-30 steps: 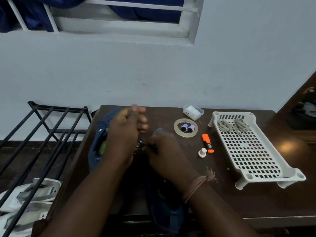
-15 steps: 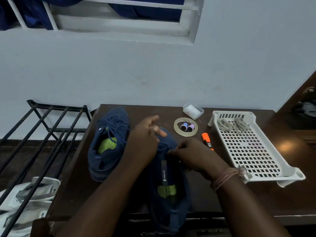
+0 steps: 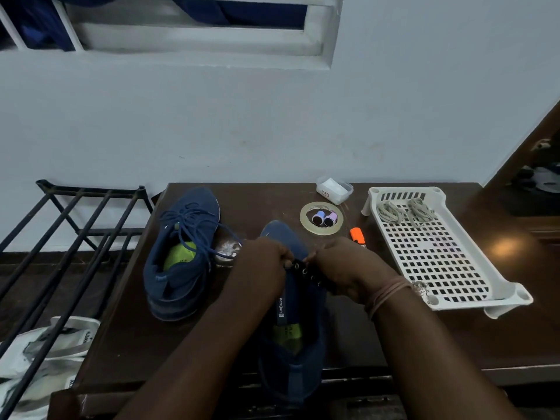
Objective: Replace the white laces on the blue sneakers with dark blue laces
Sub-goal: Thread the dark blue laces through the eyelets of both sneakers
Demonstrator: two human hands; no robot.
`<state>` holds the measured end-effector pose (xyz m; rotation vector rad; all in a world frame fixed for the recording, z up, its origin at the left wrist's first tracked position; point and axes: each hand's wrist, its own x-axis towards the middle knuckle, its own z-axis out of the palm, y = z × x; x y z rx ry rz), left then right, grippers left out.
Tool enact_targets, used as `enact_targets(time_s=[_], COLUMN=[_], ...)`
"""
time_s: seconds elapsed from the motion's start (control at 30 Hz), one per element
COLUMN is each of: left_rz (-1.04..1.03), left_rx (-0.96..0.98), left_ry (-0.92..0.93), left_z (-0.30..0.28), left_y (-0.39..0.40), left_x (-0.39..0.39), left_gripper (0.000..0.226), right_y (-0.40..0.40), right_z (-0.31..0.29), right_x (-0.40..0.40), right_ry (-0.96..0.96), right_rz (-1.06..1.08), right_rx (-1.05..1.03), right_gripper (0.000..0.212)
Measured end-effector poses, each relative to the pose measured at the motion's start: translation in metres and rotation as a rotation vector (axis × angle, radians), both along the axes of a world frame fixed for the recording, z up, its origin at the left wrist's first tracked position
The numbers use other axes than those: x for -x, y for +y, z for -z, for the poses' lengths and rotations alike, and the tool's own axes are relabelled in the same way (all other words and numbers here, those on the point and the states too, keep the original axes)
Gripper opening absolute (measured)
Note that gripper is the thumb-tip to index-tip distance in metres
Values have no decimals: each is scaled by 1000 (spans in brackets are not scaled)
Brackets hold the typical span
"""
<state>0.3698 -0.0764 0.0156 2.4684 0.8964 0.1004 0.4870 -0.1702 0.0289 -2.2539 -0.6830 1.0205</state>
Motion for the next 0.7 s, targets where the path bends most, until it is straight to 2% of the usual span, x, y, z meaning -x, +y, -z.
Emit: enact_targets(time_s=[0.07, 0.1, 0.23, 0.33, 0.5, 0.6, 0.7], left_rz=[-7, -17, -147, -194, -231, -279, -270], left_rx=[-10, -14, 25, 16, 38, 91, 79], left_ry=[4, -8, -151, -230, -328, -365, -353], left_z=[5, 8, 16, 21, 20, 19, 23], left_y=[-1, -2, -6, -6, -10, -12, -14], left_x=[-3, -3, -1, 2, 3, 3, 2], left_gripper=[37, 38, 24, 15, 14, 15, 15], right_y=[1, -1, 0, 0, -1, 0, 3], right_z=[-7, -9, -4, 2, -5, -10, -6], right_x=[2, 3, -2, -5, -1, -2, -2], right_ry=[91, 14, -24, 6, 14, -33, 96], right_rz=[42, -34, -78, 15, -19, -115, 6], right_rx=[35, 77, 82, -7, 37, 88, 36], right_gripper=[34, 35, 30, 31, 32, 33, 21])
